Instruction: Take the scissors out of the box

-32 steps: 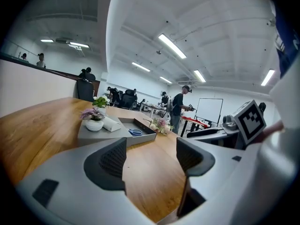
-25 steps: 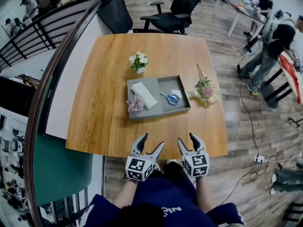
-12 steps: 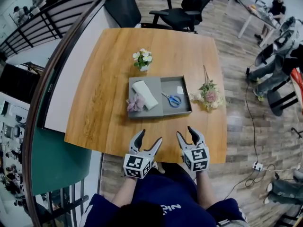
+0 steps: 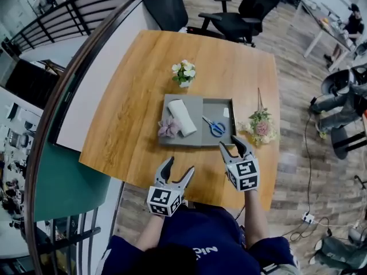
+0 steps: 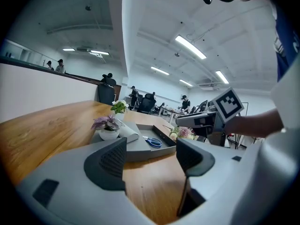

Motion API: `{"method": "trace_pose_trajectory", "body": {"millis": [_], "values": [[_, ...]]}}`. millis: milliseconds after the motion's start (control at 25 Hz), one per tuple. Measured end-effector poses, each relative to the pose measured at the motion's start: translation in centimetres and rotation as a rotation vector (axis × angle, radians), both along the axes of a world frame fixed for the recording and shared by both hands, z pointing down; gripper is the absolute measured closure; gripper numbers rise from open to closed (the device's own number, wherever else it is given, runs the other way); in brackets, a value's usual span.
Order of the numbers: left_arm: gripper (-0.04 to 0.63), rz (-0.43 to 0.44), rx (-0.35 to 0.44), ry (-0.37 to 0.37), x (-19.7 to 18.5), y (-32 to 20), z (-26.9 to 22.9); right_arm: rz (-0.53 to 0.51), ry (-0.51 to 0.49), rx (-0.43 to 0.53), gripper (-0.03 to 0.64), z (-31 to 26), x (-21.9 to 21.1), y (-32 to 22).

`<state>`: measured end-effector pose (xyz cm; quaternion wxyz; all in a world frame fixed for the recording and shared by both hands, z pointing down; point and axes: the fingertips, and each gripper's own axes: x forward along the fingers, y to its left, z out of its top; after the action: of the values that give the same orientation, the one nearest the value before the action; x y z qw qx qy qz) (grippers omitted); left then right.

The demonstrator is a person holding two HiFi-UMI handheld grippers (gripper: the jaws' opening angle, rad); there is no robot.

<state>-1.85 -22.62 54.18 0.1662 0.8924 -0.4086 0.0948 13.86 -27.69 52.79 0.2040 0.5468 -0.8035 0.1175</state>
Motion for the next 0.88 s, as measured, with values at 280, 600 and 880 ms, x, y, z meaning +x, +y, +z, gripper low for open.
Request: {"method": "trace_pose_trajectory", "body": {"millis": [280,600,880], "values": [[0.267,-0.073,-0.011,0.009,-0.8,-1.0,-0.3,-0.103,0.093,-0.089,0.433,1.2,0.9,-4.0],[0.267,-0.149,-0.026,-0.002,-2.3,-1.4,0.0,-0.259,0.178,-0.276,0.405,5.5,0.6,-7.3],[0.267,-0.251,-0.049,-0.027,-5.4,-0.6,0.3,-0.320,0.207,-0.419,0.433,9.8,0.5,-8.8]]}}
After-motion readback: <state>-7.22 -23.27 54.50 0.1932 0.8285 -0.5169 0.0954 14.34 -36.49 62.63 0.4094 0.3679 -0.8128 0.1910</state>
